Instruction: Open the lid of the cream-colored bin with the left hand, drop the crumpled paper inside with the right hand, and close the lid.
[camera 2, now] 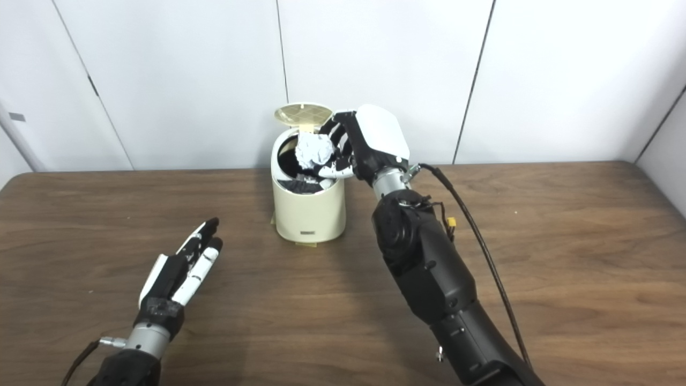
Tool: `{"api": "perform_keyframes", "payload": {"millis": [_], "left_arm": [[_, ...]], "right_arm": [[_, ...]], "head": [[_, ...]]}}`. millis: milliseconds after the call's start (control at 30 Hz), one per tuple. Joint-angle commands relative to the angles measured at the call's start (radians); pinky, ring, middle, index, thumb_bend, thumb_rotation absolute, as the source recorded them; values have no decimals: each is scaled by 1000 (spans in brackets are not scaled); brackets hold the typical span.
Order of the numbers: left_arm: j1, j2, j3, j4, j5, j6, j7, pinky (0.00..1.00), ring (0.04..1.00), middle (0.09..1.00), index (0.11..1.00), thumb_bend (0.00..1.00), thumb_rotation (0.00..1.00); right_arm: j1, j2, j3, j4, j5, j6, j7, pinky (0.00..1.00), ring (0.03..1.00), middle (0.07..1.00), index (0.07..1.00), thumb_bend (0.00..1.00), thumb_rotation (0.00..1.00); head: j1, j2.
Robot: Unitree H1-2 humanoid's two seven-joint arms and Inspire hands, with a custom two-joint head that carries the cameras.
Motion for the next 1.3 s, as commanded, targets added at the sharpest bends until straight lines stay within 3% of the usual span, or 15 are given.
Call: {"api": "perform_keyframes", "payload": {"millis": [0,167,1033,1067,1100,1233,1267], "left_arm": [[-35,-5,1,-5,5,-26,14,1000,1000,982,985,559,737],[-36,-10,4,-2,-8,-35,10,1000,1000,984,985,548,724],[-34,-18,2,0,-1,-39,11,1000,1000,975,999,566,734],[-33,-18,1,0,-1,-38,12,1000,1000,974,999,573,739],[-32,-19,1,-1,0,-36,12,1000,1000,974,999,575,738],[-32,-20,2,-3,6,-33,16,1000,1000,975,993,579,738],[-32,-20,2,-2,3,-35,15,1000,1000,976,993,577,738]], "right_arm": [[-51,-11,5,-33,-13,5,9,414,405,532,526,514,0],[-54,-12,19,-32,-22,9,20,442,518,607,495,523,132],[-53,-14,25,-45,-11,28,47,459,528,613,494,523,138],[-53,-14,26,-46,-11,29,49,460,531,617,583,741,124],[-53,-14,27,-45,-11,29,50,460,533,621,615,820,130],[-52,-17,31,-44,-16,33,59,404,517,626,665,964,260],[-52,-18,31,-44,-16,32,60,283,395,506,682,986,292]], "head": [[-1,1],[1,2],[4,10],[5,11],[5,11],[2,11],[2,12]]}}
